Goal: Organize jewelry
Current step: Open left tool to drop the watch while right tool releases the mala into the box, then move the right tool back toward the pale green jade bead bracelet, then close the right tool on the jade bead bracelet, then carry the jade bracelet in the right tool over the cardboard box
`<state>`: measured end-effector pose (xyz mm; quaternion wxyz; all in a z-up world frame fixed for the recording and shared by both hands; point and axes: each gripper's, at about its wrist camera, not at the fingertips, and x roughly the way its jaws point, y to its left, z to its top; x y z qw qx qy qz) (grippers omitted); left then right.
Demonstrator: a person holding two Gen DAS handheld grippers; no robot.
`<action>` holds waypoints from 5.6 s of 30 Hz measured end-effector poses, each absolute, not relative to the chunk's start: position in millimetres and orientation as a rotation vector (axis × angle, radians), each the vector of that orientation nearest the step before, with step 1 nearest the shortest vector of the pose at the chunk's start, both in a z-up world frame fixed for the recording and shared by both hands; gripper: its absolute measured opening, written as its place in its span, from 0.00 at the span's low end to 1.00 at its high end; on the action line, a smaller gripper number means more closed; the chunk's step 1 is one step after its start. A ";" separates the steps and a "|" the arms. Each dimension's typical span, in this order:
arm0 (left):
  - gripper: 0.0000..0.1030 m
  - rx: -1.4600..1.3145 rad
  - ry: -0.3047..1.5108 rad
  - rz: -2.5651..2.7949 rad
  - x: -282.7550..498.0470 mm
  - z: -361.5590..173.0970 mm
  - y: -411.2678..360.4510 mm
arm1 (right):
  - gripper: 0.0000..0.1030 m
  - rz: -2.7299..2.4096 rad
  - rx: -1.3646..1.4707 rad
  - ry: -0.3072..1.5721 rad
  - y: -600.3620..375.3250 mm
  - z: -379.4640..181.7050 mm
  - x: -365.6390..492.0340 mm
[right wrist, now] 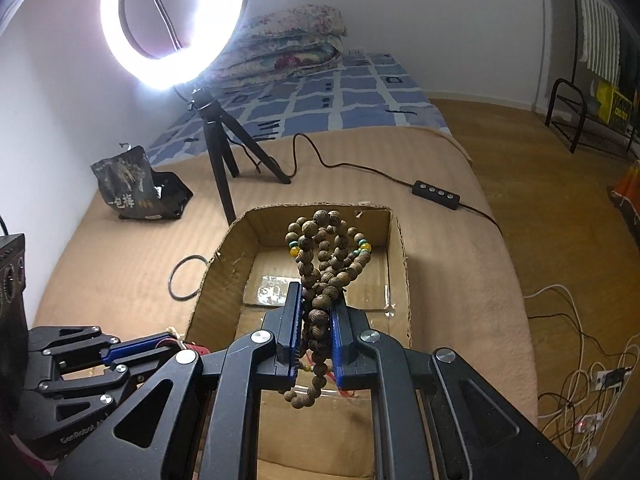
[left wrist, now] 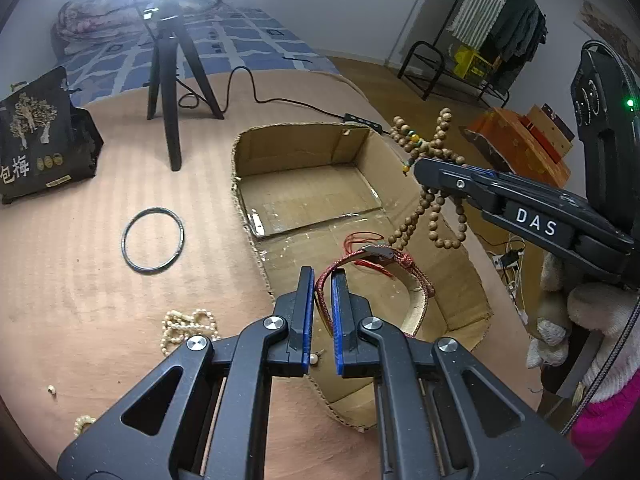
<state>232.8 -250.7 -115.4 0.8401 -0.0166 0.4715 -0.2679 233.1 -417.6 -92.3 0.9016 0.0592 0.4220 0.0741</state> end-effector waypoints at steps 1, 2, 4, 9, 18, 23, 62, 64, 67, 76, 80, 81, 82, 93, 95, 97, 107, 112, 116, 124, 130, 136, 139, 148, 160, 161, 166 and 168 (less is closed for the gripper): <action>0.06 -0.033 0.998 -0.567 232.9 -115.5 -251.6 | 0.11 0.150 0.124 0.873 -418.5 -92.5 233.4; 0.06 -0.033 1.001 -0.572 233.1 -115.9 -253.2 | 0.11 0.146 0.127 0.871 -419.6 -92.3 233.8; 0.08 -0.033 1.009 -0.582 233.4 -115.9 -254.7 | 0.11 0.132 0.131 0.867 -421.1 -91.3 233.6; 0.18 -0.024 1.012 -0.585 231.5 -114.5 -257.1 | 0.22 0.115 0.127 0.857 -422.6 -87.8 231.3; 0.18 -0.013 0.998 -0.577 228.7 -110.0 -253.8 | 0.37 0.108 0.120 0.835 -420.1 -80.2 226.8; 0.18 -0.006 0.988 -0.564 224.4 -106.1 -247.7 | 0.38 0.105 0.117 0.827 -418.1 -75.4 222.9; 0.43 0.031 0.902 -0.265 198.9 -77.3 12.3 | 0.77 0.334 0.040 0.825 -267.0 -43.0 152.7; 0.43 0.025 0.917 -0.264 199.9 -83.6 21.0 | 0.77 0.359 0.015 0.844 -252.2 -50.8 151.2; 0.43 -0.002 0.955 -0.285 201.6 -98.1 31.5 | 0.77 0.395 -0.019 0.883 -233.1 -65.8 149.7; 0.33 0.061 1.019 -0.387 197.0 -131.5 25.2 | 0.77 0.471 -0.072 1.005 -186.4 -117.2 148.5; 0.23 0.074 1.064 -0.420 197.6 -148.2 20.9 | 0.77 0.498 -0.084 1.056 -166.3 -138.9 154.6; 0.22 0.082 1.071 -0.430 197.5 -152.1 19.0 | 0.77 0.501 -0.083 1.069 -162.5 -144.2 156.6; 0.22 0.093 1.075 -0.437 197.5 -155.7 16.9 | 0.77 0.506 -0.079 1.082 -158.7 -149.7 158.8; 0.17 0.130 1.113 -0.477 206.6 -182.5 4.5 | 0.61 0.540 -0.079 1.143 -133.1 -181.1 175.7; 0.17 0.136 1.116 -0.481 208.6 -186.0 2.8 | 0.55 0.547 -0.077 1.153 -130.5 -183.8 178.0; 0.17 0.140 1.122 -0.479 210.6 -189.3 1.1 | 0.53 0.547 -0.079 1.159 -127.8 -186.8 179.5; 0.17 0.174 1.133 -0.460 221.8 -204.1 -5.9 | 0.44 0.548 -0.090 1.166 -118.1 -195.4 186.6; 0.11 0.177 1.131 -0.452 224.4 -207.4 -5.4 | 0.35 0.536 -0.107 1.162 -114.0 -199.7 190.2; 0.07 0.179 1.126 -0.450 225.2 -208.9 -5.7 | 0.23 0.514 -0.141 1.148 -111.5 -201.4 189.9; 0.07 0.175 1.118 -0.444 223.7 -207.6 -3.8 | 0.06 0.525 -0.124 1.150 -112.4 -200.8 190.4; 0.07 0.162 1.108 -0.417 221.8 -199.0 0.8 | 0.06 0.540 -0.126 1.141 -112.3 -192.9 182.4; 0.07 0.139 1.077 -0.398 216.8 -180.7 4.8 | 0.06 0.547 -0.117 1.118 -114.1 -178.7 174.7; 0.07 0.127 1.060 -0.394 212.4 -171.9 6.8 | 0.06 0.545 -0.113 1.098 -115.4 -167.8 169.9; 0.07 0.116 1.003 -0.395 200.4 -143.0 0.0 | 0.06 0.529 -0.116 1.037 -127.8 -136.2 155.8; 0.07 0.118 0.921 -0.429 185.8 -108.0 -28.7 | 0.06 0.454 -0.114 0.960 -178.8 -97.5 151.6; 0.07 0.119 0.915 -0.434 184.6 -105.8 -32.1 | 0.06 0.445 -0.109 0.949 -186.0 -93.0 150.7; 0.07 0.112 0.893 -0.463 180.2 -94.9 -50.6 | 0.06 0.411 -0.084 0.914 -213.8 -78.6 148.4; 0.07 0.108 0.886 -0.474 178.1 -90.8 -58.5 | 0.06 0.391 -0.067 0.899 -227.7 -72.8 148.1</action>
